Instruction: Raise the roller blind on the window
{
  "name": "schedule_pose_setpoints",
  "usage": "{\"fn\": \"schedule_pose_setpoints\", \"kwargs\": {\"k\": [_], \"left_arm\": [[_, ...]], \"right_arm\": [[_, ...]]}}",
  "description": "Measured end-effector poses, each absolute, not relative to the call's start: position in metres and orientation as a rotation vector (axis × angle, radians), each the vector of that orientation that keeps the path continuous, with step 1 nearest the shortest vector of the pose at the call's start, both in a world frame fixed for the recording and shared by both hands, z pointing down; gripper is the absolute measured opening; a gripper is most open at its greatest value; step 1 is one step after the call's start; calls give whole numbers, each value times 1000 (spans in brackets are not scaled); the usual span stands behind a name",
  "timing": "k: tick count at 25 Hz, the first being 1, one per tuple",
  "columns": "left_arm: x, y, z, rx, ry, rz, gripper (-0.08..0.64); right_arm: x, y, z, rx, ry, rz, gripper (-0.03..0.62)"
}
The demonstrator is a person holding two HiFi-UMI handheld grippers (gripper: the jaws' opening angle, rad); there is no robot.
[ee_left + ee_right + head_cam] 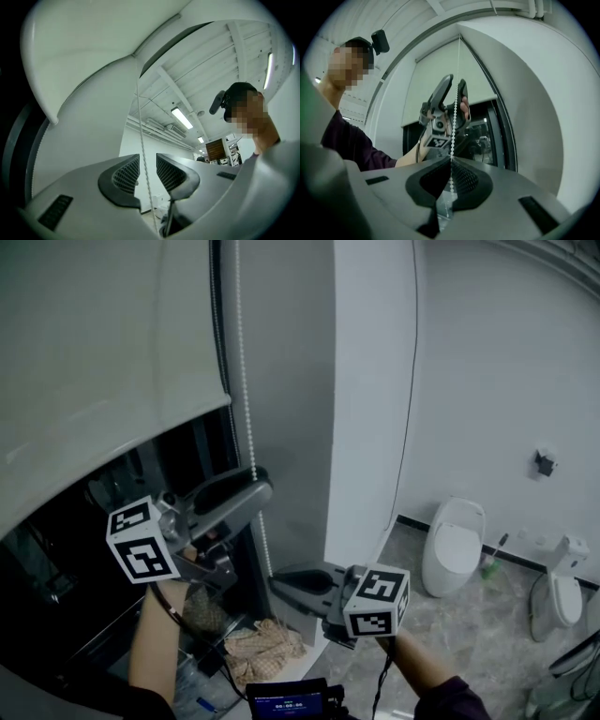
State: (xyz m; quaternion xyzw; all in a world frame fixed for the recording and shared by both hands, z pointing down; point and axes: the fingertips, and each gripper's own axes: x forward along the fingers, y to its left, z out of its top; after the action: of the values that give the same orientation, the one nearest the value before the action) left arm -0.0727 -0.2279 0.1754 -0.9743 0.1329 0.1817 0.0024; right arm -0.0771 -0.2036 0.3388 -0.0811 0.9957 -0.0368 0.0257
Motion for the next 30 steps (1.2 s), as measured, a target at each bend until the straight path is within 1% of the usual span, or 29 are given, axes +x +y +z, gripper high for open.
{"fn": "schedule_pose_setpoints", "kwargs": {"k": [4, 6, 10, 12, 15, 18, 23, 26, 30], "left_arm": [[-77, -233, 158, -3025, 475, 628, 74], [-77, -233, 157, -3031, 481, 620, 26], [-82, -235, 166, -3043, 506, 649, 15], [-87, -242, 168, -3043, 530, 652, 14], [-93, -250, 172, -3048, 568, 602, 14], [-89, -252, 191, -3082, 574, 564, 12], [-74, -272, 236, -3160, 573, 439, 12], [-66, -271, 262, -3206, 588, 399, 12], [-63, -267, 298, -3261, 586, 358, 12]], "right_arm": [[-76, -198, 380, -230, 3133, -175, 14], [-73, -196, 386, -220, 3128, -202, 14], [-66, -201, 389, -249, 3164, -83, 16], [-57, -214, 367, -278, 3103, -82, 17], [-43, -232, 306, -286, 2971, -125, 18], [-41, -241, 250, -265, 2911, -95, 34], [-58, -262, 168, -208, 2839, -70, 77], [-65, -264, 137, -205, 2815, -49, 78], [-71, -271, 117, -229, 2789, -50, 78]]}}
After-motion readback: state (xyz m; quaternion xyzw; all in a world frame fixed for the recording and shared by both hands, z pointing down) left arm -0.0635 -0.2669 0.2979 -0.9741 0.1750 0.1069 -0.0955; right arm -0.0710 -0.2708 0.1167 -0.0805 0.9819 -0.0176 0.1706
